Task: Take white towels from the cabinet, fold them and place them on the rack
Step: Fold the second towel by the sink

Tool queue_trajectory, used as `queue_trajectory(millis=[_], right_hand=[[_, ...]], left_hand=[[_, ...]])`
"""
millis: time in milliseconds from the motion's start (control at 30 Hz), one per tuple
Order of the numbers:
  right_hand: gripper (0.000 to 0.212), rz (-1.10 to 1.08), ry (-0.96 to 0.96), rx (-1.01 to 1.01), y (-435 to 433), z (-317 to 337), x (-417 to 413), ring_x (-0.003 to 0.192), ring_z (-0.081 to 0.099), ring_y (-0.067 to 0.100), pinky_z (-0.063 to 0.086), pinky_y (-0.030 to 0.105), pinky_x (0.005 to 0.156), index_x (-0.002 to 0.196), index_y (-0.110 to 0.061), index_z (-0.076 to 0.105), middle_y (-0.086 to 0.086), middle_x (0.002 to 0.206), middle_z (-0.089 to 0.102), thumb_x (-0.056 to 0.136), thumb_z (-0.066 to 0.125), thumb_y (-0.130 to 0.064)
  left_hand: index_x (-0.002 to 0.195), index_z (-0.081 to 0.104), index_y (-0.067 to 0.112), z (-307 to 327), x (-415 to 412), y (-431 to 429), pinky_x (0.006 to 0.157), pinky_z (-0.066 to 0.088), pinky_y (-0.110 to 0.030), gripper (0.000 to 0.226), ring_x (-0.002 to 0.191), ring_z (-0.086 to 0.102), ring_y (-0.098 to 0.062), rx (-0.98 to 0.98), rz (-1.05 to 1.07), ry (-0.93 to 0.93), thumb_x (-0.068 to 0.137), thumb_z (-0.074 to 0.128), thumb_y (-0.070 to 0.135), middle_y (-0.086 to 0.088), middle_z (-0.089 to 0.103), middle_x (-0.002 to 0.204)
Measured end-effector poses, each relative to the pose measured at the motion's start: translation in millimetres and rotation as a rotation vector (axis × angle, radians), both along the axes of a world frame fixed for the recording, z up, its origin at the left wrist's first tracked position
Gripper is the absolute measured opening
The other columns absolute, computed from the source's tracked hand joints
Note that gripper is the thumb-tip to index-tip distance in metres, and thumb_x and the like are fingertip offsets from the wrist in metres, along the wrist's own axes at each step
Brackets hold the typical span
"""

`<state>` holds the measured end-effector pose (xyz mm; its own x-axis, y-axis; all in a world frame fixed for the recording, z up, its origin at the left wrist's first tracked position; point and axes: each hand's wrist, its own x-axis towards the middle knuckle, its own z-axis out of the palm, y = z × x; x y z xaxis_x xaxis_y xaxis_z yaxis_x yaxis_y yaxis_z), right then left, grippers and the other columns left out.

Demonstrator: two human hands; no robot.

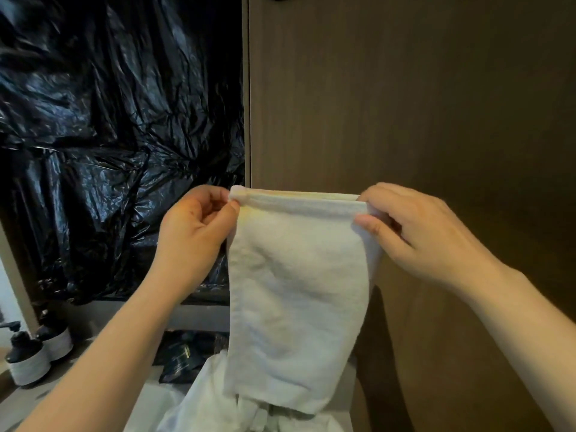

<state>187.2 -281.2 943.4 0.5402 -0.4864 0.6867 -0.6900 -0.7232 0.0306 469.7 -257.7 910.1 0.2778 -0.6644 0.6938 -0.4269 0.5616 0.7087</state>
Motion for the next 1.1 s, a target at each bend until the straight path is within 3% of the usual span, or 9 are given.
queue_trajectory(millis=[100,267,367,467,533,633,767,967,1100], right_hand=[[0.020,-0.003,-0.062,0.048,-1,1,3,0.081,0.055,-0.003,0.036,0.009,0.063,0.088,-0.038,0.049,-0.023,0.087,0.052,0.097,0.037,-0.051],[0.014,0.014,-0.159,0.111,-2,-10,0,0.086,0.057,-0.001,0.038,0.010,0.063,0.092,-0.044,0.052,-0.024,0.092,0.057,0.091,0.043,-0.055],[0.022,0.005,-0.265,0.154,-2,-19,-2,0.089,0.057,0.002,0.047,0.018,0.064,0.101,-0.041,0.060,-0.024,0.094,0.059,0.088,0.052,-0.056],[0.023,-0.035,-0.316,0.128,3,-25,1,0.097,0.051,-0.003,0.043,0.017,0.070,0.099,-0.044,0.060,-0.029,0.093,0.056,0.084,0.054,-0.061],[0.025,-0.005,-0.354,0.150,9,-28,6,0.108,0.046,-0.009,0.040,0.013,0.077,0.103,-0.046,0.059,-0.033,0.103,0.054,0.084,0.056,-0.061],[0.035,0.159,-0.446,0.294,20,-32,20,0.117,0.041,-0.020,0.040,-0.001,0.077,0.119,-0.049,0.056,-0.040,0.120,0.050,0.086,0.059,-0.060],[0.039,0.287,-0.465,0.426,26,-36,40,0.119,0.042,-0.022,0.031,-0.009,0.078,0.124,-0.054,0.052,-0.042,0.126,0.048,0.085,0.052,-0.063],[0.020,0.318,-0.431,0.392,26,-36,44,0.105,0.060,0.002,0.048,0.013,0.082,0.109,-0.037,0.069,-0.020,0.102,0.065,0.093,0.056,-0.041],[0.016,0.306,-0.407,0.410,28,-38,44,0.099,0.061,0.007,0.048,0.016,0.077,0.102,-0.032,0.068,-0.017,0.096,0.064,0.095,0.055,-0.039]], left_hand=[[0.090,0.064,0.029,4,-2,5,0.060,0.045,-0.035,0.009,0.071,0.057,-0.040,-0.039,-0.003,-0.031,0.093,0.057,0.033,-0.020,0.065,0.083],[0.095,0.065,0.024,7,-6,12,0.064,0.053,-0.050,0.009,0.077,0.061,-0.043,-0.053,-0.081,-0.016,0.096,0.057,0.029,-0.022,0.066,0.087],[0.095,0.066,0.021,7,-10,17,0.062,0.052,-0.045,0.012,0.076,0.059,-0.047,-0.049,-0.128,0.026,0.093,0.057,0.029,-0.024,0.064,0.088],[0.093,0.067,0.021,4,-18,22,0.063,0.052,-0.050,0.008,0.074,0.056,-0.049,-0.039,-0.187,0.036,0.093,0.060,0.023,-0.027,0.063,0.088],[0.091,0.067,0.020,0,-25,24,0.058,0.051,-0.041,0.005,0.064,0.054,-0.038,-0.043,-0.201,-0.003,0.093,0.063,0.020,-0.021,0.063,0.081],[0.089,0.068,0.018,-7,-38,26,0.052,0.040,-0.012,0.003,0.056,0.049,-0.004,-0.027,-0.265,-0.029,0.090,0.066,0.016,-0.002,0.061,0.072],[0.090,0.069,0.020,-10,-48,29,0.062,0.043,-0.014,0.007,0.068,0.055,-0.006,-0.009,-0.335,-0.068,0.086,0.064,0.022,0.004,0.063,0.078],[0.095,0.070,0.021,-18,-52,34,0.062,0.043,-0.013,0.010,0.068,0.055,-0.004,-0.011,-0.339,-0.089,0.087,0.064,0.022,0.004,0.063,0.079],[0.095,0.071,0.021,-25,-56,35,0.060,0.043,-0.014,0.011,0.066,0.054,-0.003,0.009,-0.328,-0.053,0.086,0.065,0.023,0.005,0.064,0.079]])
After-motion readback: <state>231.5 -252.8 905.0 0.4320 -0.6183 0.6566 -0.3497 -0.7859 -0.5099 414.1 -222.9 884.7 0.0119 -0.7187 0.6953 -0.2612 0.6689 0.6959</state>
